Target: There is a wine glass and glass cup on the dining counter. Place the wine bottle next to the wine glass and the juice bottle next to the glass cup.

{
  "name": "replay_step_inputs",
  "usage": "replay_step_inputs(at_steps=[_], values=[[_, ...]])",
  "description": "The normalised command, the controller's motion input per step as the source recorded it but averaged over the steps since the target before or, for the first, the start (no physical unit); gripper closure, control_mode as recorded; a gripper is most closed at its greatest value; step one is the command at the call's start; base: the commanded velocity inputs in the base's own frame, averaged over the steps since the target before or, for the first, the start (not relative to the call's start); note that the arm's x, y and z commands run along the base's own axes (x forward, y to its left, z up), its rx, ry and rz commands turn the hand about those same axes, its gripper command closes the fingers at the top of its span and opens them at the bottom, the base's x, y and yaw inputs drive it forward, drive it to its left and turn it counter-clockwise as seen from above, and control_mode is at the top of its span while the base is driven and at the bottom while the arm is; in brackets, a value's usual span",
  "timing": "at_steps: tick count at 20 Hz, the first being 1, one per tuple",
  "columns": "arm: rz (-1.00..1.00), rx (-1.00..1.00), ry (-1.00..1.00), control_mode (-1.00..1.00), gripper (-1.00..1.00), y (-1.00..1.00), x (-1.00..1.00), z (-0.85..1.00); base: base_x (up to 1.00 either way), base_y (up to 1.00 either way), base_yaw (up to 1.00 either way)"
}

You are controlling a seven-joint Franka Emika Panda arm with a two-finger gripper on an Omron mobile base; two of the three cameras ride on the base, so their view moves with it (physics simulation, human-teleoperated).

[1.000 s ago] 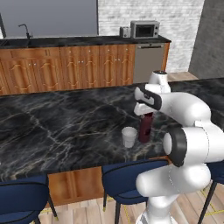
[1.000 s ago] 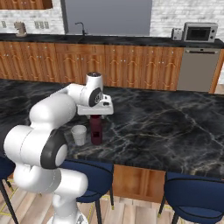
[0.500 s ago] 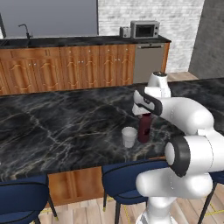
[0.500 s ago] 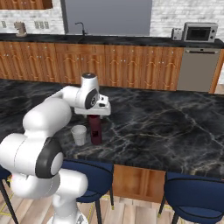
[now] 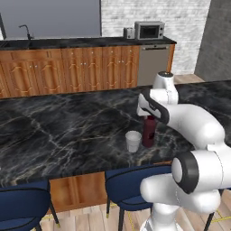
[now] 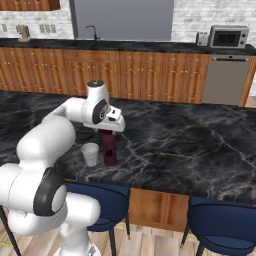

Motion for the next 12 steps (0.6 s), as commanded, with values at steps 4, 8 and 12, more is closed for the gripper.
replay_step_inputs(at_steps=[4, 8, 12], values=[[-0.18, 0.0, 0.0, -1.0, -1.0, 0.0, -0.35, 0.13, 0.0, 0.0, 0.0], [-0.07, 0.03, 0.0, -1.0, -1.0, 0.0, -0.51, 0.07, 0.0, 0.0, 0.0], [0.01, 0.04, 0.0, -1.0, -1.0, 0.04, -0.53, 0.09, 0.0, 0.0, 0.0]])
